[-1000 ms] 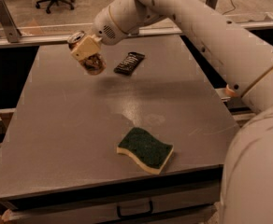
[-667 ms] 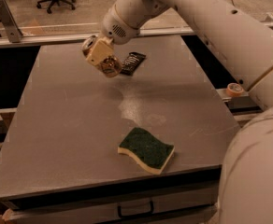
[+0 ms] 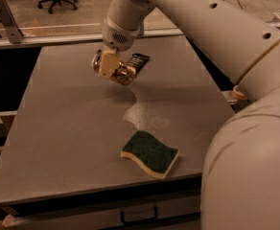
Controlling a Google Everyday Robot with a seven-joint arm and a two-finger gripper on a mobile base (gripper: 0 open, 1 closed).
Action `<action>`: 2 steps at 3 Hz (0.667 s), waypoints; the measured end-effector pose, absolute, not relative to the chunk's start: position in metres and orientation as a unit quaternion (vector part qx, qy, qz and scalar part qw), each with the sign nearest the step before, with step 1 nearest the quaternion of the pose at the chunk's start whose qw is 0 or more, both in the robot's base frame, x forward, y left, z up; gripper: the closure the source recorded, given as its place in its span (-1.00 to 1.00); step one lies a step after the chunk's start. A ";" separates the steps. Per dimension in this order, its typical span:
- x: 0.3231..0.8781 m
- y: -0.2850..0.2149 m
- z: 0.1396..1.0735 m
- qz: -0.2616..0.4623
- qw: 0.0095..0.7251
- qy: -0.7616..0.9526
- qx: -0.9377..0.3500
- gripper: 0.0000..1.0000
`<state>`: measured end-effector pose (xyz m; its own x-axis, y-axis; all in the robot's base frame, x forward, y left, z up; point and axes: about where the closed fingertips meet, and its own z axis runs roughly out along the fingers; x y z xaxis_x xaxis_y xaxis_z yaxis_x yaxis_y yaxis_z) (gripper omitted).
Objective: Knock orange can over
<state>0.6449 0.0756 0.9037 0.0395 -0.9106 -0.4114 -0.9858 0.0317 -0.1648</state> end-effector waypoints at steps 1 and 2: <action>0.637 0.087 0.889 0.067 0.173 0.672 -0.717 0.16; 0.631 0.095 0.878 0.059 0.153 0.661 -0.732 -0.30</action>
Offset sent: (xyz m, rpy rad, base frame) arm -0.0222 0.0277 -0.0343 -0.1842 0.0261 0.1320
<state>0.6306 0.0954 0.8780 0.1186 -0.9498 -0.2894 -0.9862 -0.0788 -0.1455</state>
